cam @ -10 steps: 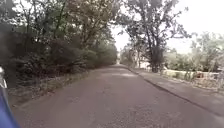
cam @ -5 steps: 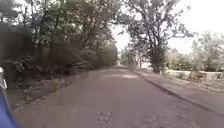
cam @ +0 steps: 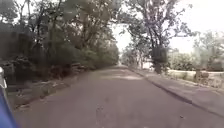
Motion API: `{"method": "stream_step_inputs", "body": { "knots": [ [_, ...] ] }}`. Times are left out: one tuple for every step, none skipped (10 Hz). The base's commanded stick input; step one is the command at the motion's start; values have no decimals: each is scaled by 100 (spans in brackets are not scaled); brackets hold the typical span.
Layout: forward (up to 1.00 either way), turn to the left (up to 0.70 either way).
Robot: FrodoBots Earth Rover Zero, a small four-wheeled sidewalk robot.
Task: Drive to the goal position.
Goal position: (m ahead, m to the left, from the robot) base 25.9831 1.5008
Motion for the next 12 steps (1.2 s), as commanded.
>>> {"method": "stream_step_inputs", "body": {
  "knots": [
    [70,1],
    [70,1],
    [70,1],
    [70,1],
    [70,0],
    [70,-1],
    [70,-1],
    [70,-1],
    [70,-1],
    [70,-1],
    [70,-1],
    [70,-1]
  ]
}}
